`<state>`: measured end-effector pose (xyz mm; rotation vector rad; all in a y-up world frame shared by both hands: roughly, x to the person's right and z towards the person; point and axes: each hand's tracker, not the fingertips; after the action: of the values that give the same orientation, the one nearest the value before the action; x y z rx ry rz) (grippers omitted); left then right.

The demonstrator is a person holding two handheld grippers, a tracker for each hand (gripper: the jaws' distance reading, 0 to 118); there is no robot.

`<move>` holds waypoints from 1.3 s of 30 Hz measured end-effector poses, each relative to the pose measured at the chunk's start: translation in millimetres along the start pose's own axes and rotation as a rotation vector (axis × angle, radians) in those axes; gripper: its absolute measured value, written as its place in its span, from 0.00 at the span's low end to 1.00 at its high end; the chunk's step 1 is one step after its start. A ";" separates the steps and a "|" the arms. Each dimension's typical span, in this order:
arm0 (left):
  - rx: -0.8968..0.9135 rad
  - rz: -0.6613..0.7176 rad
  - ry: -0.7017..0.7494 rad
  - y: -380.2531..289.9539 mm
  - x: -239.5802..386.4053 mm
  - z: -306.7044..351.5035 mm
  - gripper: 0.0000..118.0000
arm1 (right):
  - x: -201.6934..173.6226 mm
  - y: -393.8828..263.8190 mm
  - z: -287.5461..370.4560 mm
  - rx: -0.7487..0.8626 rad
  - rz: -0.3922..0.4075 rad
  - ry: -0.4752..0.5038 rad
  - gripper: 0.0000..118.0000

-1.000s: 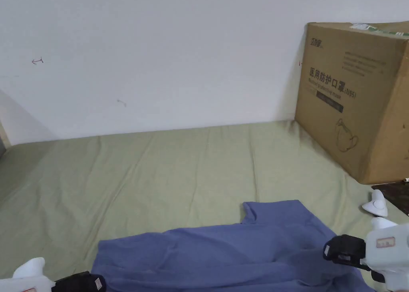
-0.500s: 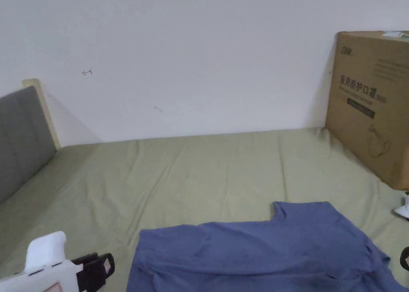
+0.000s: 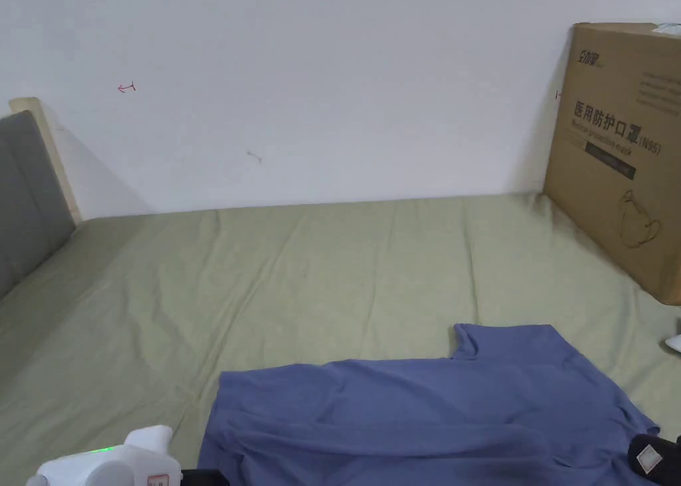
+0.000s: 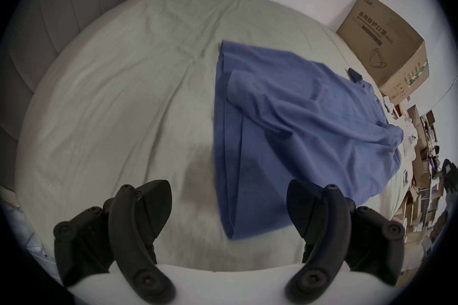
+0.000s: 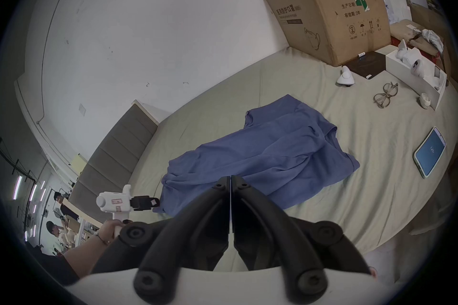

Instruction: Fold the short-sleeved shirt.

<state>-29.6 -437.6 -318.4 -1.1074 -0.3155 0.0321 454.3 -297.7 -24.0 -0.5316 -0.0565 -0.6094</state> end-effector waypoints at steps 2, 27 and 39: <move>-0.066 0.005 0.004 -2.7 -1.1 -23.1 0.90 | -0.1 0.7 -5.5 -0.007 -0.001 0.003 0.01; 0.161 0.019 -0.001 -25.7 25.0 43.5 0.00 | 178.2 38.3 -136.4 -0.376 -0.131 -0.392 0.97; 0.167 -0.023 0.002 -15.9 19.1 77.2 0.00 | 148.0 39.5 -104.6 -0.409 0.069 -0.371 0.07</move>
<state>-33.9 -373.8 -268.4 -0.9377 -0.3179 0.0365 587.4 -400.4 -102.4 -1.0355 -0.2671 -0.4484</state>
